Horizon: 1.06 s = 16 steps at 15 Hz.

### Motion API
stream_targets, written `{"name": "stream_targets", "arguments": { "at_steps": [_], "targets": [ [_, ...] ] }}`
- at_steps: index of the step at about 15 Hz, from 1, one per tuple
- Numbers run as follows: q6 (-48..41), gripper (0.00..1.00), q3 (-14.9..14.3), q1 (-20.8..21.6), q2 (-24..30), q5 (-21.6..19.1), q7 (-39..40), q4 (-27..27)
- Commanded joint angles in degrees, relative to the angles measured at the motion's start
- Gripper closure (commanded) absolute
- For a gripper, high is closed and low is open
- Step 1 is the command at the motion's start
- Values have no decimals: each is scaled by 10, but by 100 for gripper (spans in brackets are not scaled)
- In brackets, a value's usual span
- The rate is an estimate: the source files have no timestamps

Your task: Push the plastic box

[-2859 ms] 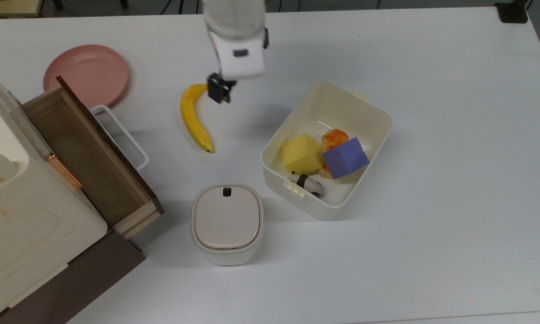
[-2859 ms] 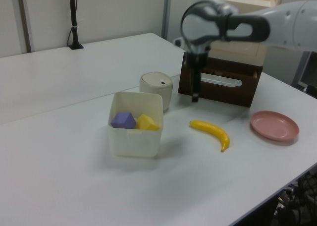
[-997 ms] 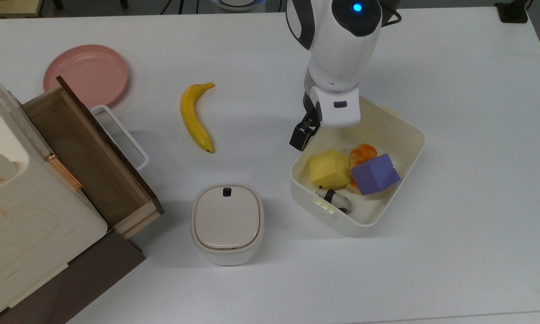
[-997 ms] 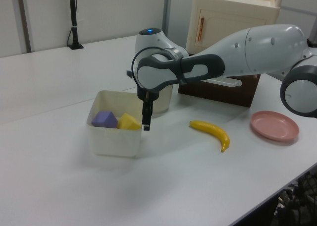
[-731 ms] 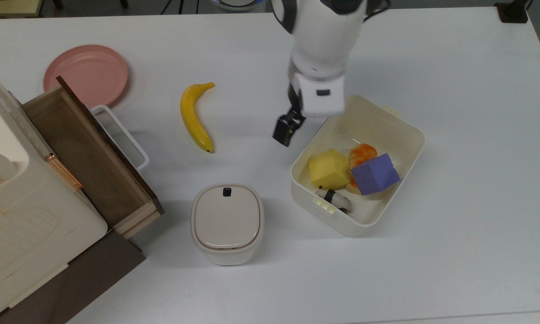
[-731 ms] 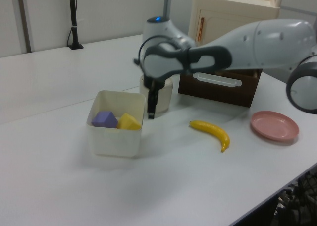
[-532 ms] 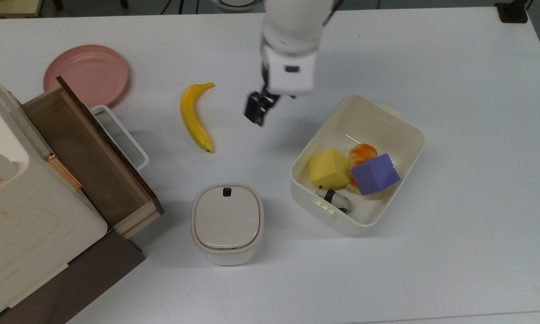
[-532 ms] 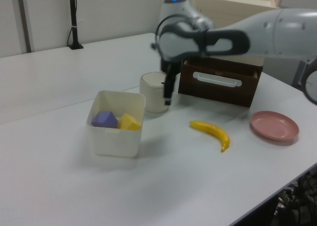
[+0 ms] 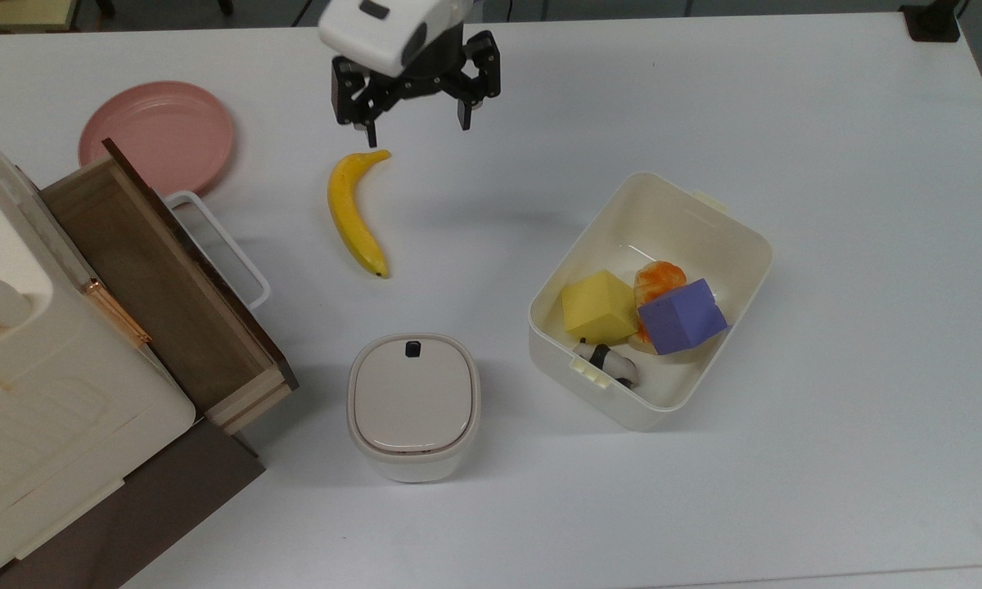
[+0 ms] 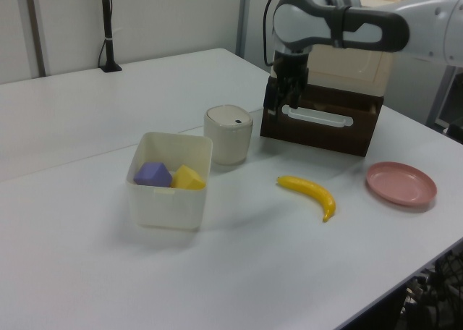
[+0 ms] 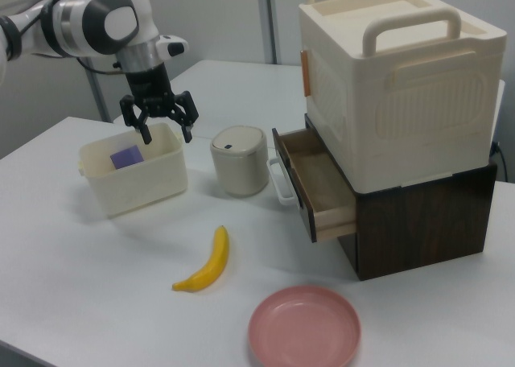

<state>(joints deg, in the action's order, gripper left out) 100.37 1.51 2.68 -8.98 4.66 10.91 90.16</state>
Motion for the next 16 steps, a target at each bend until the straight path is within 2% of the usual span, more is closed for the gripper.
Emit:
{"name": "stream_targets", "arguments": {
  "at_steps": [1,5,16],
  "targets": [
    [-11,0,51,-58,24,6,-44,12],
    [-11,0,53,-79,34,-2,-40,12],
    [-19,0,41,-85,35,-29,-45,-1]
  ]
}}
